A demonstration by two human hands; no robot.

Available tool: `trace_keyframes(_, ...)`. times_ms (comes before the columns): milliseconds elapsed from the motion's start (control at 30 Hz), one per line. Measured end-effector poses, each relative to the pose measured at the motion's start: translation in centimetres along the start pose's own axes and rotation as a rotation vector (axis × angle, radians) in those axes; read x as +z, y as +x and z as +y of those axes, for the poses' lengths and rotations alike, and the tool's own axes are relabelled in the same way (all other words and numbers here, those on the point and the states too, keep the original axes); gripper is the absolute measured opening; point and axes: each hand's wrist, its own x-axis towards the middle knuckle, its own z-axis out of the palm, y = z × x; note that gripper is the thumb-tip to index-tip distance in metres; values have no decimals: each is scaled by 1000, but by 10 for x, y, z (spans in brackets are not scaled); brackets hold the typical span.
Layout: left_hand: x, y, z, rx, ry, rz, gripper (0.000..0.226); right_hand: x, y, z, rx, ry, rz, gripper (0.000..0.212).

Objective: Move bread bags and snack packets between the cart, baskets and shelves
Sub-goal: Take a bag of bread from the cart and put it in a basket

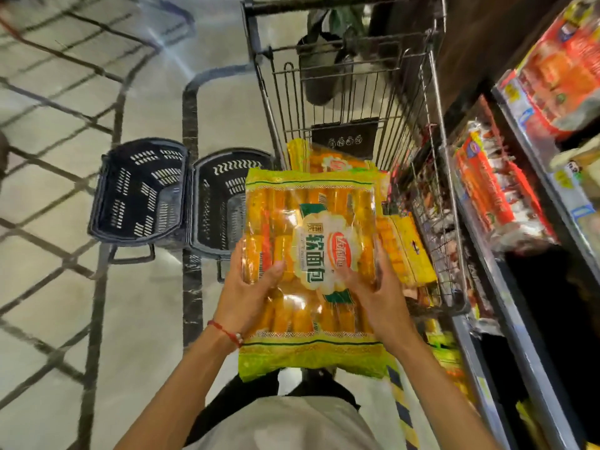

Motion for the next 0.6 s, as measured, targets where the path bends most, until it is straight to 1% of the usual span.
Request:
trace_keyframes(67,-20,-6,-3,19,-18,28,70,20,-1,-2,16,-16,-37,84)
trace_keyframes(167,-52,-6,-4,45,-66,51,59,56,0,-11,29,-42,-58,93)
trace_keyframes(267,-88,4,-3,43,-97,79,52,94,10,-15,41,-89,-70,90)
trace_keyframes(367,-132,22,-7,20,-89,82,58,140,24,-16,46,-121,-55,84)
trace_keyframes(500,-199,54,-8,-40,-73,65,71,209,40,-21,69,-127,-46,87)
trace_keyframes(600,-240,75,-4,-64,-74,33,69,249,49,-25,89,-139,-26,84)
